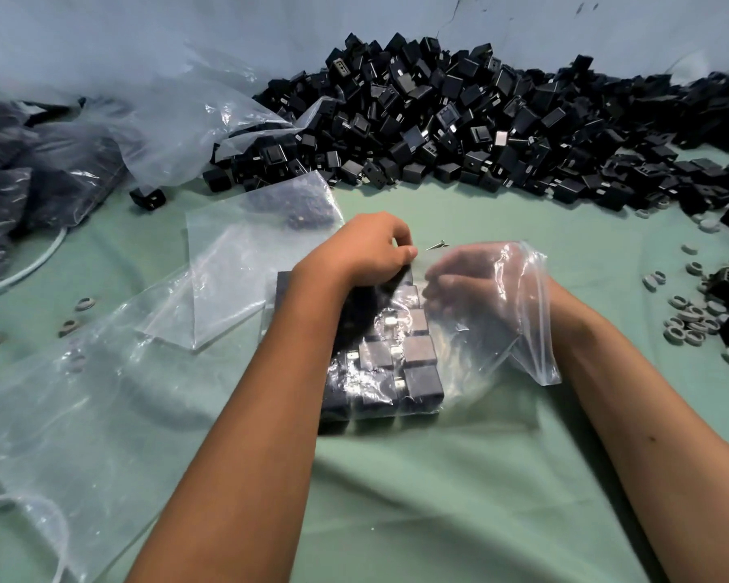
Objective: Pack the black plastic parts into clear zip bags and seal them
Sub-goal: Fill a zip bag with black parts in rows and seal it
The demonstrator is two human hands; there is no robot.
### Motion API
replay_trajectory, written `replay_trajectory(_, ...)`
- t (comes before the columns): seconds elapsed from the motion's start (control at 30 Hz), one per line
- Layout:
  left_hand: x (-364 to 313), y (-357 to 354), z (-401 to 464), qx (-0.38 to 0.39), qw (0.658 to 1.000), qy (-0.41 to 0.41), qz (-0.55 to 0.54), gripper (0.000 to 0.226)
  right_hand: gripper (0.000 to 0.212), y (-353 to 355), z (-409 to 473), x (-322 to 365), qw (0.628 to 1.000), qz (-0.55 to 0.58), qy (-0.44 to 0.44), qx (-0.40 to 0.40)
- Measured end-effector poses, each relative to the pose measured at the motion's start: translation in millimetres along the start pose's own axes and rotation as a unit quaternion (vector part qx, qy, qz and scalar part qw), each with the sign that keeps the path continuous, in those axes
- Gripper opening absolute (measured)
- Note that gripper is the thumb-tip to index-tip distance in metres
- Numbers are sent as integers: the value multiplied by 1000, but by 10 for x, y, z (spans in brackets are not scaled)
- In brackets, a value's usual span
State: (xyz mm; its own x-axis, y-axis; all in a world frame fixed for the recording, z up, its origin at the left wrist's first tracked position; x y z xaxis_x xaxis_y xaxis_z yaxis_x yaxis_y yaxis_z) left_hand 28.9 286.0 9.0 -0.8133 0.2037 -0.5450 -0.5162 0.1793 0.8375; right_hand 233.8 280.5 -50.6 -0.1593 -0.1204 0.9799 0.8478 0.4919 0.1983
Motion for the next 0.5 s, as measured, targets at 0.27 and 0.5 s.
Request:
replay_trajectory(0.27, 5, -14, 5, -6, 1000, 6, -1, 16, 16, -122, -241, 254, 997, 16, 67, 17)
replay_trajectory(0.5, -3, -35, 9, -11, 1000, 14, 0, 18, 9, -180, -267, 368, 991, -111, 67, 18)
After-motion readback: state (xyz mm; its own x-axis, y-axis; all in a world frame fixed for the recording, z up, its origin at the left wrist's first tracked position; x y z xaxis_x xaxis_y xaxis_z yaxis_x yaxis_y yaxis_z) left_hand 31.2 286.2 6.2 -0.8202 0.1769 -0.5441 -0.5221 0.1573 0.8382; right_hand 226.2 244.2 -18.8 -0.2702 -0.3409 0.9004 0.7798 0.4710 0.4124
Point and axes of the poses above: each hand's wrist, its own z-axis towards the middle knuckle, its own y-axis out of the back of the hand, x = y × z, the point moved 2 cm from there along z, towards the middle knuckle, and after that the axes turned 3 degrees about -z, right-handed, at the moved point
